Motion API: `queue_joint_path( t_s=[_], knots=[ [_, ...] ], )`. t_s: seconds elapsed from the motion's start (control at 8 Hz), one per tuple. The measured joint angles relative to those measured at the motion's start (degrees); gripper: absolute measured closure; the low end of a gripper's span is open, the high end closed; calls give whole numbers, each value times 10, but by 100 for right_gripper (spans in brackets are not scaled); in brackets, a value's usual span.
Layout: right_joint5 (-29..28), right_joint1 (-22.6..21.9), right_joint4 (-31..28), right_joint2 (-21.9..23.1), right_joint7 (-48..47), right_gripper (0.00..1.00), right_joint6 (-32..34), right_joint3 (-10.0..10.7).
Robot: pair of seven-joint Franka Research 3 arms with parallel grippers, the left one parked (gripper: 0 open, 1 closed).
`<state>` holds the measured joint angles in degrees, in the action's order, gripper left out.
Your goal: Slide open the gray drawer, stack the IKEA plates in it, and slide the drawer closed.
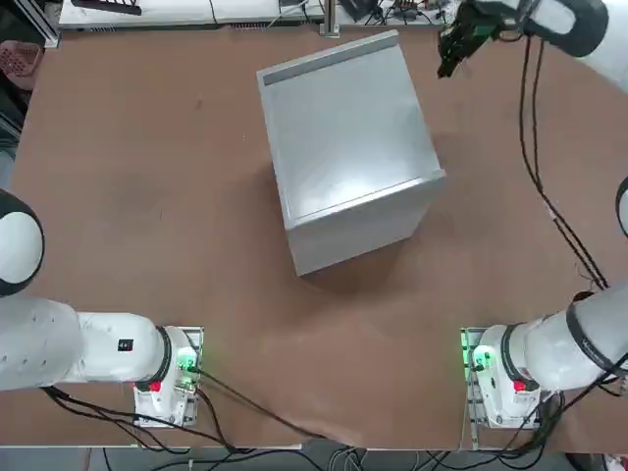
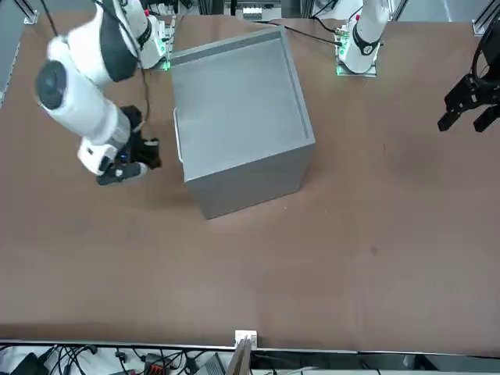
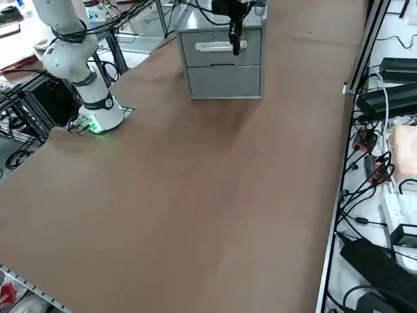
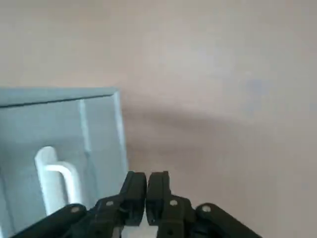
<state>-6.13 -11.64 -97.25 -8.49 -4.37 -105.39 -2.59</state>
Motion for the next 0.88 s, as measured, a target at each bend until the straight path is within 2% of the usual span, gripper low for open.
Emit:
queue_joint_path(
  t_s=[0.25,0.62,0.75,0.88],
  knots=[
    [29,45,57,3,2,78,58,3],
    [44,52,84,10,-9,21,75,5],
    [48,54,98,13,-17,1,91,11],
    [50,62,101,24,-18,0,112,16]
  ],
)
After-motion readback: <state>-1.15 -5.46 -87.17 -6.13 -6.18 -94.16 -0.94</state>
